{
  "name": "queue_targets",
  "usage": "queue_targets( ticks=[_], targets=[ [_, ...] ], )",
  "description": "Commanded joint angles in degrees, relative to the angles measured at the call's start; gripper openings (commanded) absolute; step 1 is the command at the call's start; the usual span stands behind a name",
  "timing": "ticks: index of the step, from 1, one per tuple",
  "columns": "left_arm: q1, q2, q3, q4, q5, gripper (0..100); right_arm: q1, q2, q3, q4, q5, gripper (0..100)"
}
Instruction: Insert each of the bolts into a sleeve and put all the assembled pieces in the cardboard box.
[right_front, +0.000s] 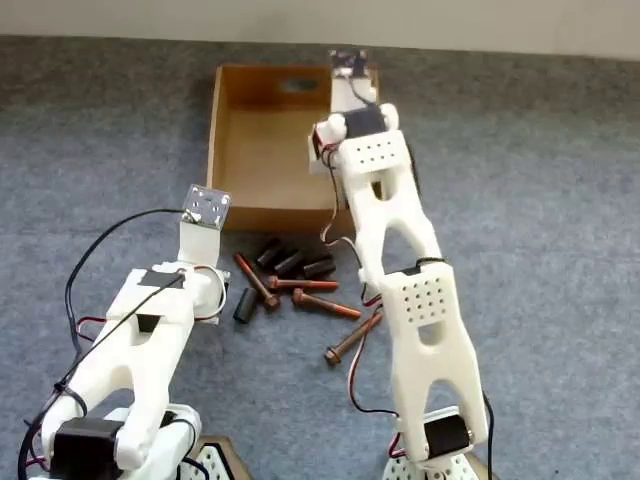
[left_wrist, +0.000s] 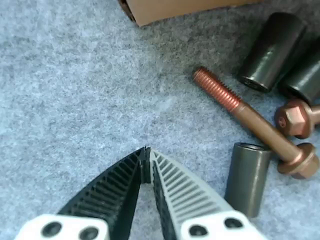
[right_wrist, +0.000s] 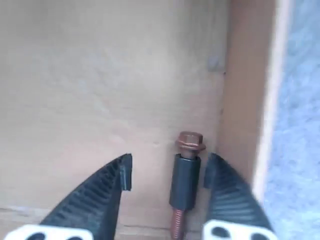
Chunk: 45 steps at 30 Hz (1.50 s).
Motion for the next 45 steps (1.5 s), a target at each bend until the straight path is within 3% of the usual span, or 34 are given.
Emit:
queue_targets(
  ticks=[1,9,15,20,27,45],
  targets=[
    [0.9,0.0,-2.2,-0.9,-0.2,1,-0.2,-4.2,-8.9,3.6,-0.3,1.7],
    [0.9,0.0,-2.2,-0.9,-0.2,1,1.9,-4.2,-20.4,10.1,11.6,3.1],
    [0.9,0.0,-2.2,-0.9,-0.2,1,10.1,-3.3,-20.5,9.9,9.4,3.1],
    [0.9,0.0,-2.2,-0.9,-0.2,1,12.2,4.0,-20.8,9.9,7.8,3.0],
    [0.9,0.0,-2.2,-0.9,-0.2,1,10.3,11.7,-21.2,8.9,7.8,3.0],
    [0.9,0.0,-2.2,-0.9,-0.2,1,4.2,11.8,-21.2,9.2,7.7,3.0]
  ],
)
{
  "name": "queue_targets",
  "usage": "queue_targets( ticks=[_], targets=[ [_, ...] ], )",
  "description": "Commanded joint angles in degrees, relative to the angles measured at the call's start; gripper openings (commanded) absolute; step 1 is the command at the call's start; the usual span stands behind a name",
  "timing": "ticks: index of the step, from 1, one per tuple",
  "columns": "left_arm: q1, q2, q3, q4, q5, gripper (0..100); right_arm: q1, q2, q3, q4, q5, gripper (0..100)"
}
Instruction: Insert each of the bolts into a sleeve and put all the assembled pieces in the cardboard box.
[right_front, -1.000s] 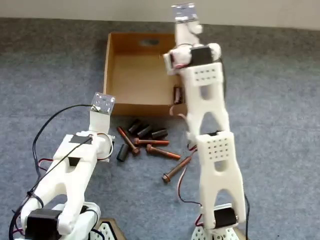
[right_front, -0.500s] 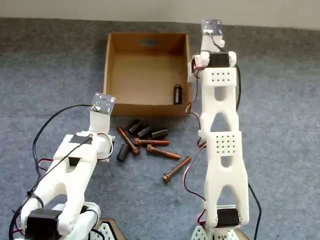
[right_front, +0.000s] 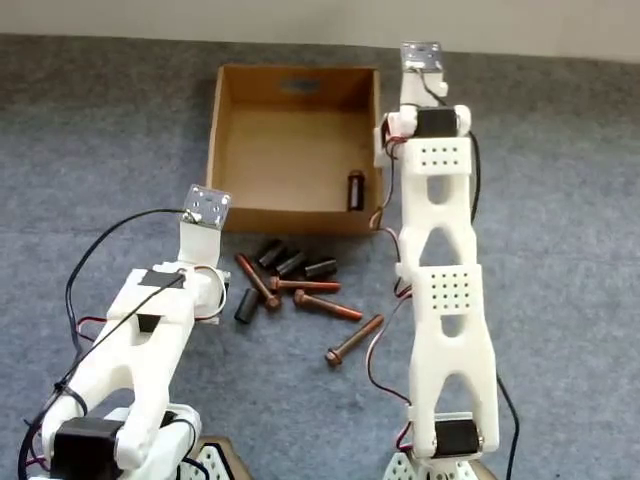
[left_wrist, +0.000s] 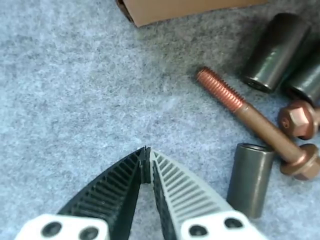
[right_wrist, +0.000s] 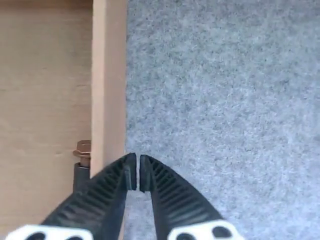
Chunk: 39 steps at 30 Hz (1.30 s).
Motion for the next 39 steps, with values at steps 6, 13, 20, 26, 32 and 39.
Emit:
queue_targets(
  ticks=[6,13,20,26,32,39],
  targets=[
    [0.9,0.0,-2.2,-0.9,-0.2,1,-4.8,-0.3,-1.3,0.1,-0.4,3.0],
    [0.9,0.0,-2.2,-0.9,-0.2,1,-5.1,0.1,-4.7,1.4,-5.5,3.0],
    [0.8,0.0,-2.2,-0.9,-0.2,1,-0.4,-0.7,-11.6,1.5,-5.5,3.0],
    [0.8,0.0,-2.2,-0.9,-0.2,1,4.6,-8.3,-11.0,5.9,-5.6,3.5],
    [0.9,0.0,-2.2,-1.0,-0.2,1,4.5,-18.4,-10.7,7.3,-5.4,3.5],
    [0.9,0.0,-2.2,-1.1,-0.2,1,4.3,-27.3,-10.4,7.4,-5.3,3.5]
  ],
)
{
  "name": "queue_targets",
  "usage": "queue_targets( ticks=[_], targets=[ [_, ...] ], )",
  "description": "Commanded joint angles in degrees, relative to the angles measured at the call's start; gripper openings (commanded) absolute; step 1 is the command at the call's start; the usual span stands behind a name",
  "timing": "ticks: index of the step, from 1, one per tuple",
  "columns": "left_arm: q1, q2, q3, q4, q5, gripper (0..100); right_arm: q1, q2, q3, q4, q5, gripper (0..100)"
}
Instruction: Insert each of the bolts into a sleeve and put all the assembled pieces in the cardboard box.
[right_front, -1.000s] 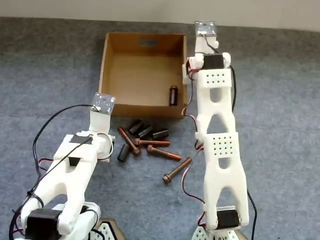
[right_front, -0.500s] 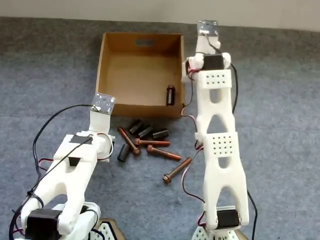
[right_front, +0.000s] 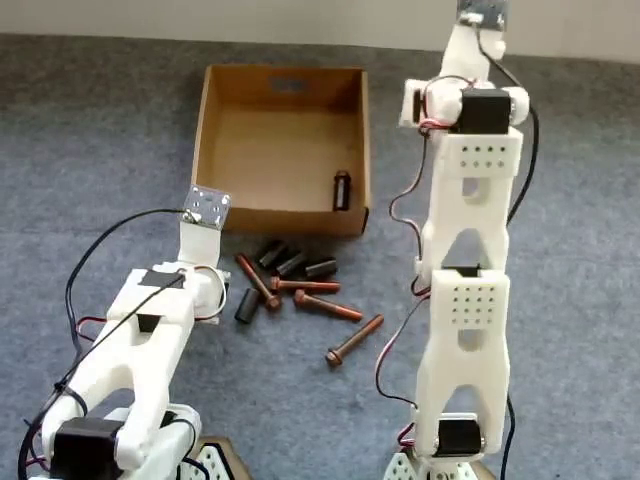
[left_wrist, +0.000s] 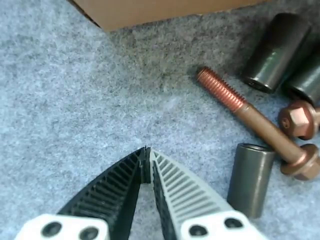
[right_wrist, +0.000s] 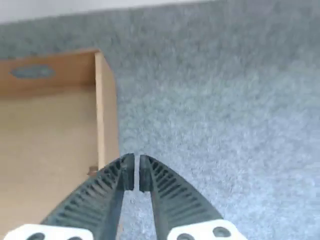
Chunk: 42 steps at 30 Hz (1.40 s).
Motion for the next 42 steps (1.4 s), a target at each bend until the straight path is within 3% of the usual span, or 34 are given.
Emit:
queue_targets(
  ticks=[1,5,14,25,30,42],
  targets=[
    [0.9,0.0,-2.2,-1.0,-0.2,1,0.4,-8.5,-5.1,0.8,-0.3,3.5],
    [0.9,0.0,-2.2,-1.1,-0.2,1,-1.0,-18.6,6.2,0.8,-0.3,3.5],
    [0.9,0.0,-2.2,-1.0,-0.2,1,-10.8,-43.8,56.1,-2.0,3.9,3.5],
    [0.9,0.0,-2.2,-1.0,-0.2,1,-21.5,-63.3,109.9,-28.9,20.9,7.0],
    [0.9,0.0,-2.2,-1.0,-0.2,1,-25.6,-64.4,119.4,-34.7,26.5,18.0],
    [0.9,0.0,-2.2,-0.9,-0.2,1,-28.9,-49.0,119.0,-43.5,36.8,18.5]
  ],
)
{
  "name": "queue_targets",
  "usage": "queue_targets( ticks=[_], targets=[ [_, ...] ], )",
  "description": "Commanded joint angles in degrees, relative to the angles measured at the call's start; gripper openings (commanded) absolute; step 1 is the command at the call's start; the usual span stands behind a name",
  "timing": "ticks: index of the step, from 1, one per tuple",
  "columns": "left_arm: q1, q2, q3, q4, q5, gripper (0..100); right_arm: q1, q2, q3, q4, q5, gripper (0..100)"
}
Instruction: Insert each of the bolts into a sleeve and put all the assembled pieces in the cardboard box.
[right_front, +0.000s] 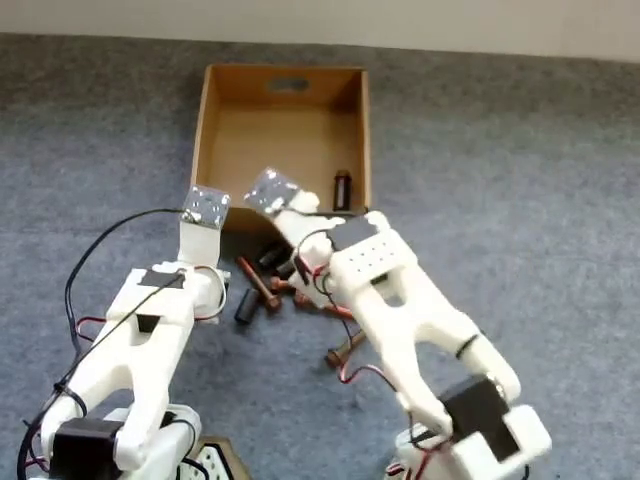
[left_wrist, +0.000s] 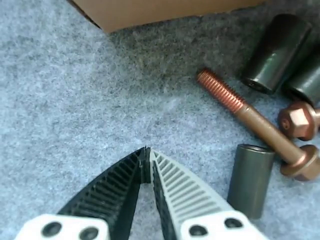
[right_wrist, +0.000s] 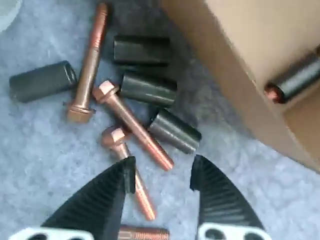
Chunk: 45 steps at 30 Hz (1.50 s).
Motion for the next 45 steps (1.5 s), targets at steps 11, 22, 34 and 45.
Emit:
queue_targets(
  ticks=[11,22,34,45],
  targets=[
    [0.8,0.0,-2.2,-0.9,-0.2,1,-0.2,9.1,-9.4,-1.1,3.9,23.6],
    [0.8,0.0,-2.2,-0.9,-0.2,1,-0.1,9.4,-9.9,-0.6,10.7,23.5],
    [0.8,0.0,-2.2,-0.7,-0.2,1,0.3,11.3,-10.1,-0.3,15.2,23.5],
    [0.8,0.0,-2.2,-0.8,-0.2,1,3.0,15.4,-9.9,-0.2,14.9,15.2]
  ],
)
